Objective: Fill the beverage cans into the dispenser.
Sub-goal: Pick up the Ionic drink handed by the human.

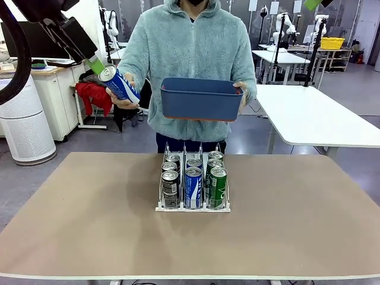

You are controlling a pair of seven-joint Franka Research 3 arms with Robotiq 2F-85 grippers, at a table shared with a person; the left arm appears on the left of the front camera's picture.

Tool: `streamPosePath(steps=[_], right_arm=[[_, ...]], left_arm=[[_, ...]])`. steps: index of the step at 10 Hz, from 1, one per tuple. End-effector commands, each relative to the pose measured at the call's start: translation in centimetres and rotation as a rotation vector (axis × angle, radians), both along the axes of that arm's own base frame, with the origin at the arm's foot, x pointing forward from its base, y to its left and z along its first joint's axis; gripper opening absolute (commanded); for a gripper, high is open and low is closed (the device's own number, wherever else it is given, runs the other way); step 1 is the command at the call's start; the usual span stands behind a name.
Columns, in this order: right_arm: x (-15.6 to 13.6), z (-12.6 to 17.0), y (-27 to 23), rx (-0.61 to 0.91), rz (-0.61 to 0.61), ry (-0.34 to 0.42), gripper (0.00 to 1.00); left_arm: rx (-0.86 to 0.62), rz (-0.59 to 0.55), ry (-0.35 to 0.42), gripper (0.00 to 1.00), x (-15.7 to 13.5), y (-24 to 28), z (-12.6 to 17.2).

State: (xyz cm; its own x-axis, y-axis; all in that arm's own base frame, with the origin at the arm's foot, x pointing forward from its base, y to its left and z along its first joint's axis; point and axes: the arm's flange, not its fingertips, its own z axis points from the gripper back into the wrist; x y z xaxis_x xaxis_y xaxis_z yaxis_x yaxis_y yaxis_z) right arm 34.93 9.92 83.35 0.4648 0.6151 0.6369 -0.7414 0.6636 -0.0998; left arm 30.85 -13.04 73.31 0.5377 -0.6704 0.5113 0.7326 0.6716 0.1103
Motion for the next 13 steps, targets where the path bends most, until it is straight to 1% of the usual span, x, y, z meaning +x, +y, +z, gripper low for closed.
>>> streamPosePath(steps=[1, 2, 3, 4, 5, 7, 9, 10, 11, 12, 13], right_arm=[[0.0, 0.0, 0.1, -0.002, -0.001, 0.001, 1.0], [0.0, 0.0, 0.1, -0.002, -0.001, 0.001, 1.0], [0.0, 0.0, 0.1, -0.002, -0.001, 0.001, 1.0], [0.0, 0.0, 0.1, -0.002, -0.001, 0.001, 1.0], [0.0, 0.0, 0.1, -0.002, -0.001, 0.001, 1.0], [0.0, 0.0, 0.1, -0.002, -0.001, 0.001, 1.0], [0.0, 0.0, 0.1, -0.002, -0.001, 0.001, 1.0], [0.0, 0.0, 0.1, -0.002, -0.001, 0.001, 1.0], [0.0, 0.0, 0.1, -0.002, -0.001, 0.001, 1.0], [0.0, 0.0, 0.1, -0.002, -0.001, 0.001, 1.0], [0.0, 0.0, 0.1, -0.002, -0.001, 0.001, 1.0]], left_arm=[[-0.001, -0.003, 0.007, 1.0, 0.0, 0.1, -0.1], [0.0, 0.0, 0.0, 1.0, 0.0, 0.0, 0.0], [0.029, -0.008, -0.031, 1.0, -0.1, 0.1, 0.0], [0.054, 0.019, -0.056, 1.0, 0.5, 0.0, -0.2], [0.061, 0.029, -0.109, 1.0, 0.8, 0.5, -0.3], [0.072, 0.008, -0.141, 1.0, 1.7, 1.0, -0.6], [0.005, -0.029, -0.157, 1.0, 2.3, 1.4, -1.2], [-0.021, -0.034, -0.188, 1.0, 3.1, 1.5, -1.6], [-0.038, -0.027, -0.174, 1.0, 3.7, 1.6, -2.2], [-0.05, -0.017, -0.176, 1.0, 4.1, 1.8, -2.8], [-0.066, -0.004, -0.195, 1.0, 4.7, 2.0, -3.4]])
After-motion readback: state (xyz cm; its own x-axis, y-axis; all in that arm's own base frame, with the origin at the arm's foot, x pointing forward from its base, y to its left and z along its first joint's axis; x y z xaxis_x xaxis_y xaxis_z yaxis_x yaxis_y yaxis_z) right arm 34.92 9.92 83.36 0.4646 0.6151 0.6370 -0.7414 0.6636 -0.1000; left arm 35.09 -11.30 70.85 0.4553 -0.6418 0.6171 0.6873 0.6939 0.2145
